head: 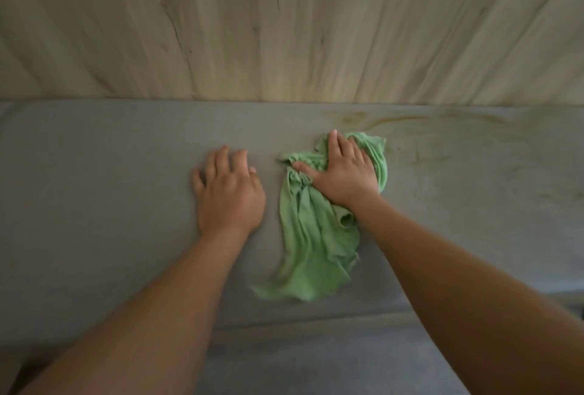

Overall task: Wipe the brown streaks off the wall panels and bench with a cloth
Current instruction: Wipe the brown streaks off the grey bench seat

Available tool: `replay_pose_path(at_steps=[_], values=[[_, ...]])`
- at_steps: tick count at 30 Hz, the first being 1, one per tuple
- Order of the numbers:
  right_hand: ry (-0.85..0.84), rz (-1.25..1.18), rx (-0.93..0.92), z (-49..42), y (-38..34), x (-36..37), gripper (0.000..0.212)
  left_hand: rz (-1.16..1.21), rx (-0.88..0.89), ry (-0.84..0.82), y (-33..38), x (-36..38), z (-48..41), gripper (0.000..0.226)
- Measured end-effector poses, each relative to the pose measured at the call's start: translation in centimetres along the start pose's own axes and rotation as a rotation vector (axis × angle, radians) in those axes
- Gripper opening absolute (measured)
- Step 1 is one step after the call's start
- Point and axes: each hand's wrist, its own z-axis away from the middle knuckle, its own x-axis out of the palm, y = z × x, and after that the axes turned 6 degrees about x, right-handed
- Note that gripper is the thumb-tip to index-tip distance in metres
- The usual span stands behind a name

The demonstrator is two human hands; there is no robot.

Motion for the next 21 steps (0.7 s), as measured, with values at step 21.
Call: replay_pose_path(at_steps=[21], values=[[-0.113, 0.15, -0.484, 0.7, -1.7, -0.4, 0.064, 0.18, -0.081, 0.061, -0.4, 0.4, -0.5, 0.052]])
